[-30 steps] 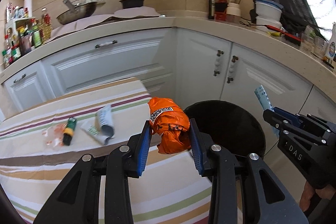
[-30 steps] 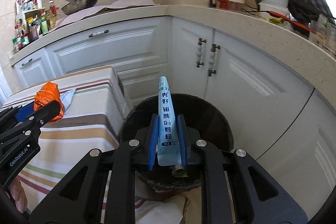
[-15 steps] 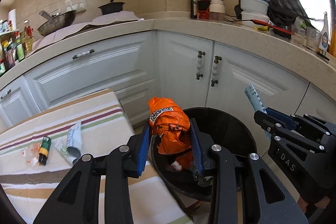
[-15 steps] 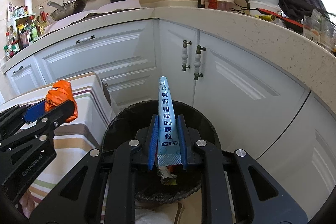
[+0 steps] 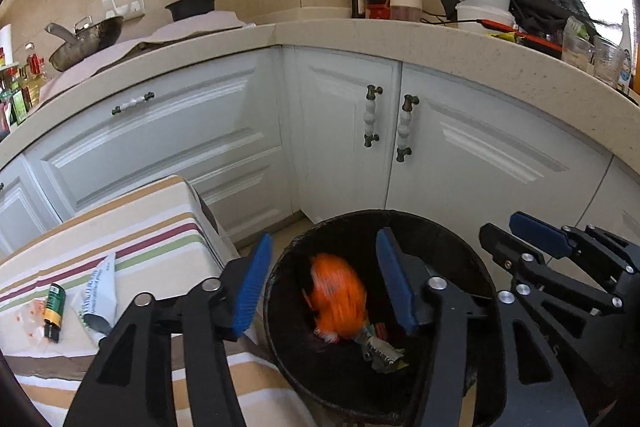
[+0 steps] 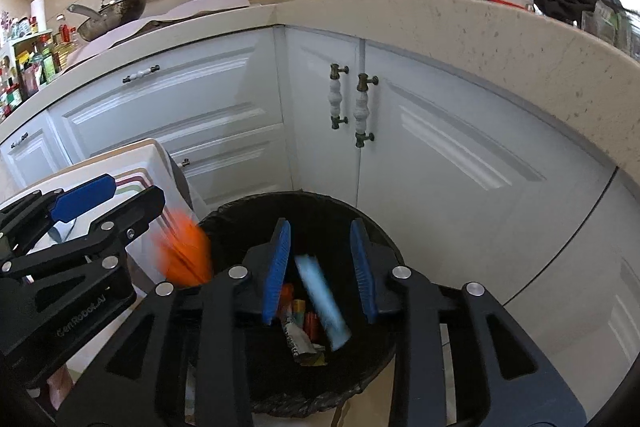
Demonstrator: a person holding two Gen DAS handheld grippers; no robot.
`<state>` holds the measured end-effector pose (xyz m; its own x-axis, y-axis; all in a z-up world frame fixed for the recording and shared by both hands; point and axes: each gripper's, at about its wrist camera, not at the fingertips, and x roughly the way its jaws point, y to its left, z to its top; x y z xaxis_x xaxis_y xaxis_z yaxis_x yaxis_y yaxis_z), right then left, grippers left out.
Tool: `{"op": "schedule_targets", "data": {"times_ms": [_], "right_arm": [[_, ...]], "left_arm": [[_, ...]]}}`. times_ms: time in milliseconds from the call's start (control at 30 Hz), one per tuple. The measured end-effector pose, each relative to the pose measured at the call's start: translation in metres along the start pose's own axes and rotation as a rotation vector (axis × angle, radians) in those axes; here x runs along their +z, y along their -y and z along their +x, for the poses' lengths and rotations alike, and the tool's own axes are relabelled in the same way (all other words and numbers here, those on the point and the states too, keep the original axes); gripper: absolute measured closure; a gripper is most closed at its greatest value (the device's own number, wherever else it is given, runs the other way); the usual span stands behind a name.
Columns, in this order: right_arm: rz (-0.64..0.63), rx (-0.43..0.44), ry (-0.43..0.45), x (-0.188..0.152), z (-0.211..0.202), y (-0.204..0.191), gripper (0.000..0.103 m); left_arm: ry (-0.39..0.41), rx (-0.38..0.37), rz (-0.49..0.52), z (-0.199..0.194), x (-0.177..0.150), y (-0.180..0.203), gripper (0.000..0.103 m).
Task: Collect trash
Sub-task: 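Carry the bag and tube over the black bin and open both grippers, then move both tools back over the table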
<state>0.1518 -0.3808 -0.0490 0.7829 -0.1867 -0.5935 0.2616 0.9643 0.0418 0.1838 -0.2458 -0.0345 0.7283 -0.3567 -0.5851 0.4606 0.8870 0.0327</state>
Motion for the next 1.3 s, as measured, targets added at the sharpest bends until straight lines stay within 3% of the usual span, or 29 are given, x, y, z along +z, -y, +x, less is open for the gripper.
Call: {"op": "schedule_targets", "data": {"times_ms": [367,567,733,1300], "right_arm": [[0.013,-0.003,-0.010,-0.002,0.002,0.002,0.071],[0.003,0.039,-0.015,-0.003,-0.003,-0.017,0.070],[-0.021,0.100,-0.029,-0.005,-0.003,-0.047,0.064],[-0.195,0.284,-0.054,-0.006,-0.004,-0.178,0.064]], "left_arm": [[-0.012,0.027,-0.015,-0.009,-0.007,-0.009,0.043],[-0.023,0.060,-0.049,-0.025,-0.016,-0.031,0.041],[-0.042,0.116,-0.108,-0.044,-0.030,-0.064,0.039],[-0.072,0.363,-0.283,-0.098,-0.084,-0.193,0.038]]}}
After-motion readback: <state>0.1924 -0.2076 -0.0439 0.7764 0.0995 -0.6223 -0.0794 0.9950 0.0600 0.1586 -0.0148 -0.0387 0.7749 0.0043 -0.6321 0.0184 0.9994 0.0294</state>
